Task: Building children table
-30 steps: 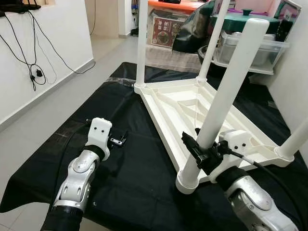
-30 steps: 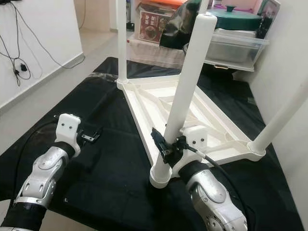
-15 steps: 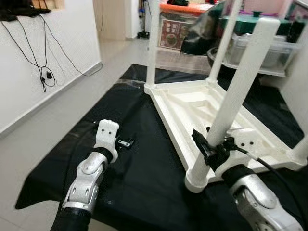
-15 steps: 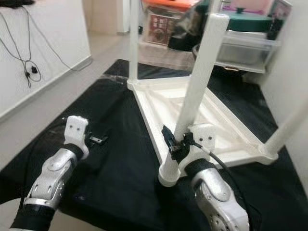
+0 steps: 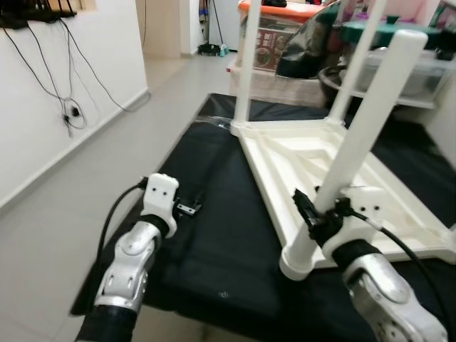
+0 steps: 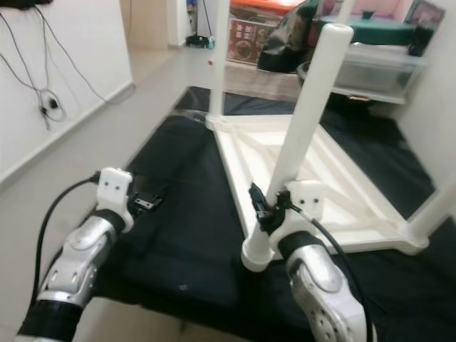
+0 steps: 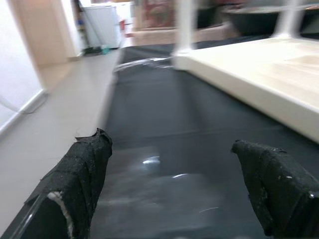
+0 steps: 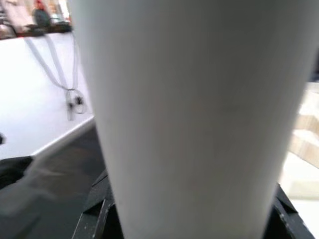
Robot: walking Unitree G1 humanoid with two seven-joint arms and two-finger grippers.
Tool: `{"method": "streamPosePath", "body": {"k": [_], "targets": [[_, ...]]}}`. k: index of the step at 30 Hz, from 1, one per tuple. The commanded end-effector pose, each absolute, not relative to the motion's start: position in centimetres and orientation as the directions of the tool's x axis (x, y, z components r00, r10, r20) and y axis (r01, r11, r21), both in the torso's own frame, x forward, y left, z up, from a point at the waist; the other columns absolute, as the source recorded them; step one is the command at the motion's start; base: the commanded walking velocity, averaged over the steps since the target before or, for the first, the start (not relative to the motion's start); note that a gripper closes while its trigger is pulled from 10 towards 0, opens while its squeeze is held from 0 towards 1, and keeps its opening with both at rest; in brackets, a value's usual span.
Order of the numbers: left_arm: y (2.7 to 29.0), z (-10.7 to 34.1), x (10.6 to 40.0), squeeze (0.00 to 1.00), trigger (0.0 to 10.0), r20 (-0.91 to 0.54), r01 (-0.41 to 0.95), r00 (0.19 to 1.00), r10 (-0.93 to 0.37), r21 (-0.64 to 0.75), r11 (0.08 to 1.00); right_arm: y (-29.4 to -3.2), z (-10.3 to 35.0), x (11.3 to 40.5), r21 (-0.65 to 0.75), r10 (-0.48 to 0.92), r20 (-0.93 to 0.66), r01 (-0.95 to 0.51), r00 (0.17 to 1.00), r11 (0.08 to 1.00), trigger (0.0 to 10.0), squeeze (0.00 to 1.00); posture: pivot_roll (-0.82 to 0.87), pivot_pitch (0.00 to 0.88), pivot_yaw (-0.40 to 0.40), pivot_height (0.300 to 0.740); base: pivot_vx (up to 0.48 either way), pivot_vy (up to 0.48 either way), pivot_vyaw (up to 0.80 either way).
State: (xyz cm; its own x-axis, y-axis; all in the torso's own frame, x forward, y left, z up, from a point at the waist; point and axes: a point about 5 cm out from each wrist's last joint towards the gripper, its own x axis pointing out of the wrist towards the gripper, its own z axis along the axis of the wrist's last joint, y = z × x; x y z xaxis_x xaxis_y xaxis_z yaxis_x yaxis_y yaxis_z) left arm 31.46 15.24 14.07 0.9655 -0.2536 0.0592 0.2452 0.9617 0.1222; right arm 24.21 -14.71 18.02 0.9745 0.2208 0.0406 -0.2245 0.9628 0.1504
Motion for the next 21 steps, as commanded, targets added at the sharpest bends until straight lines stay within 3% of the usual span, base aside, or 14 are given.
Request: {"method": "streamPosePath", "body": {"k": [1,9,21], "targets": [[14.7,14.1,31.5,0.0,10.0,0.059,0.258,0.962,-0.266,0.114,0.959,-14.1,18.1,24.1,0.18,0.262,0.043,-0.266,0.964,0.947,0.0,0.0,0.12,0.0,-0.096,0.74,0.0,0.48,0.0],[14.6,14.2,31.5,0.0,10.0,0.063,0.259,0.961,-0.268,0.119,0.958,-13.4,18.2,24.8,0.176,0.255,0.03,-0.256,0.967,0.951,0.0,0.0,0.12,0.0,-0.097,0.74,0.0,0.48,0.0],[14.3,14.3,31.5,0.0,10.0,0.076,0.253,0.961,-0.264,0.128,0.959,-12.5,18.7,27.4,0.14,0.23,0.02,-0.231,0.973,0.963,0.0,0.0,0.13,0.0,-0.109,0.74,0.0,0.0,0.0]]}}
